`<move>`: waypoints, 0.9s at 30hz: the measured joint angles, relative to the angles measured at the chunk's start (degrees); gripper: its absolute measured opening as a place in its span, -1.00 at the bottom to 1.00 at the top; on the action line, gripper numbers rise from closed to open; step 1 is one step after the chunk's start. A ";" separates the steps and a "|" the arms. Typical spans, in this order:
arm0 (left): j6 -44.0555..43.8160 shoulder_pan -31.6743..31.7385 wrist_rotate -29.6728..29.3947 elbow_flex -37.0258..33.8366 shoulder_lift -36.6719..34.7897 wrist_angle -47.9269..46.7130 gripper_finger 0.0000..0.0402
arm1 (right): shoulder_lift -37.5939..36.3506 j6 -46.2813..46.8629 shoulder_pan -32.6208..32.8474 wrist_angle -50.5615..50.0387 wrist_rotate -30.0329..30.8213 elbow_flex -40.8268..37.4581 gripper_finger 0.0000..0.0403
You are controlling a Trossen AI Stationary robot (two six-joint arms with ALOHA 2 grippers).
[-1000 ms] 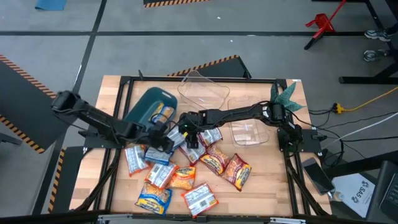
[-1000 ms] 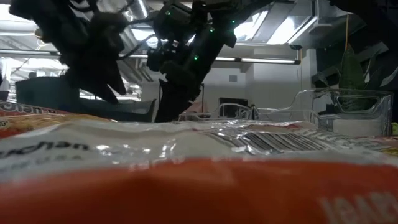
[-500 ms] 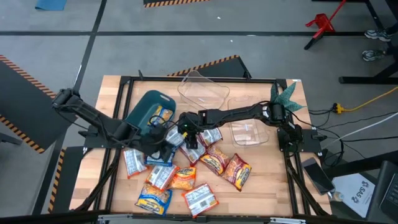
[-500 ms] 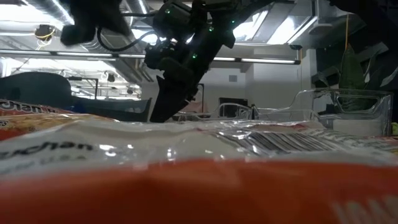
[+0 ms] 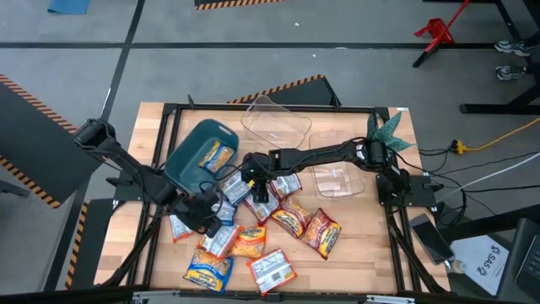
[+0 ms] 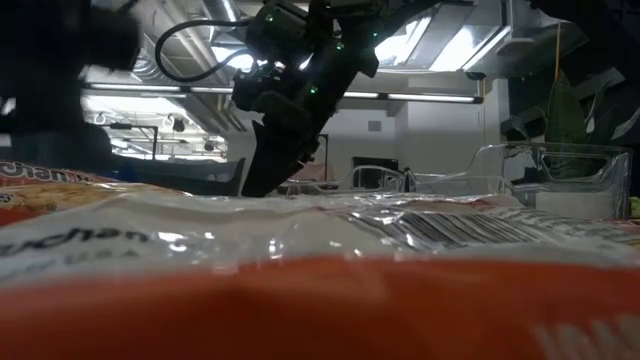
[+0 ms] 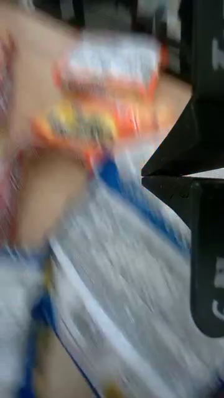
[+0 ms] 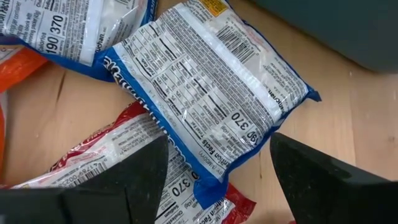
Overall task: Sort Maruchan noodles
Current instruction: Put the blue noodle pack into the blue bin
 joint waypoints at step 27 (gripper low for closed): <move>1.70 10.99 -3.53 -6.68 -10.14 -6.77 -1.00 | 0.00 -1.08 0.04 6.39 -5.94 -0.07 0.31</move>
